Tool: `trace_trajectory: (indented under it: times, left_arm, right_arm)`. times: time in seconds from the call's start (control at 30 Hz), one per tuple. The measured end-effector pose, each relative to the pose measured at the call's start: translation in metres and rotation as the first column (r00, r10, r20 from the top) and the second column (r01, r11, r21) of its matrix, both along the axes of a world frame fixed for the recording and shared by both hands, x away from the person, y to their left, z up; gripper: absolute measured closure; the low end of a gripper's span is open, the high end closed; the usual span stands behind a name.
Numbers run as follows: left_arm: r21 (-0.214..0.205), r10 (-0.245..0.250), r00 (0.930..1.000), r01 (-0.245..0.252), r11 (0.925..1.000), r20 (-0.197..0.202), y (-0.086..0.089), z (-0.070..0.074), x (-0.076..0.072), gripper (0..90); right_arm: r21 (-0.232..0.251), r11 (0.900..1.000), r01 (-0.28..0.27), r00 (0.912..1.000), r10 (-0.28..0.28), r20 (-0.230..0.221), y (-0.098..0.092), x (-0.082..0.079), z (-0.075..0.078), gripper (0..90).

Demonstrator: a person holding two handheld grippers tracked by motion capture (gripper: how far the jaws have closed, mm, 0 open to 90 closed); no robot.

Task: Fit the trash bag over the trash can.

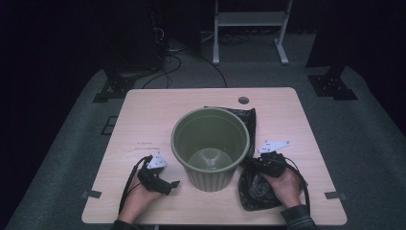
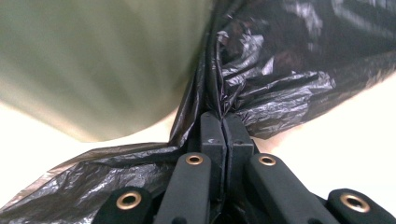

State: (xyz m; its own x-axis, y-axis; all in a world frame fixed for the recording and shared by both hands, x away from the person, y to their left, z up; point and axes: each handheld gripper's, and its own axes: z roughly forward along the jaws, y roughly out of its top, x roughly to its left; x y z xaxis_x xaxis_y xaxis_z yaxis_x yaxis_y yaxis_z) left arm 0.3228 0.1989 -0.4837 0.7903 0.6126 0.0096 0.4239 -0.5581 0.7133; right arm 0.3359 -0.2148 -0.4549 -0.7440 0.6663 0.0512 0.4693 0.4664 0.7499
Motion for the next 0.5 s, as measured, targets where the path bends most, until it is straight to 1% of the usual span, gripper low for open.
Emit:
trace_trajectory:
  times: [0.07, 0.13, 0.2, 0.23, 0.33, 0.5]
  left_arm:
    - [0.0, 0.0, 1.0, 0.0, 1.0, 0.0, 0.0, 0.0, 0.0, 0.0]
    - [0.0, 0.0, 1.0, 0.0, 1.0, 0.0, 0.0, 0.0, 0.0, 0.0]
    - [0.0, 0.0, 1.0, 0.0, 1.0, 0.0, 0.0, 0.0, 0.0, 0.0]
    - [0.001, 0.0, 1.0, 0.0, 1.0, 0.0, 0.0, 0.0, 0.0, 0.0]
    - [0.001, 0.0, 1.0, 0.0, 1.0, 0.0, 0.0, 0.0, 0.0, 0.0]
    - [0.0, 0.0, 1.0, 0.0, 1.0, 0.0, 0.0, 0.0, 0.0, 0.0]
  right_arm:
    - [0.02, 0.9996, -0.02, 0.9996, 0.02, 0.019, -0.004, -0.005, 0.009, 89.2]
    - [0.034, 0.9981, -0.052, 0.9985, 0.051, 0.018, -0.008, -0.008, 0.016, 89.2]
    - [0.037, 0.9964, -0.077, 0.9969, 0.076, 0.02, -0.01, -0.011, 0.021, 89.2]
    - [0.046, 0.9939, -0.1, 0.9949, 0.099, 0.019, -0.012, -0.013, 0.026, 89.2]
    - [0.061, 0.9883, -0.14, 0.9901, 0.139, 0.024, -0.015, -0.018, 0.036, 89.1]
    - [0.094, 0.9775, -0.189, 0.9814, 0.184, 0.054, -0.023, -0.025, 0.055, 89.1]
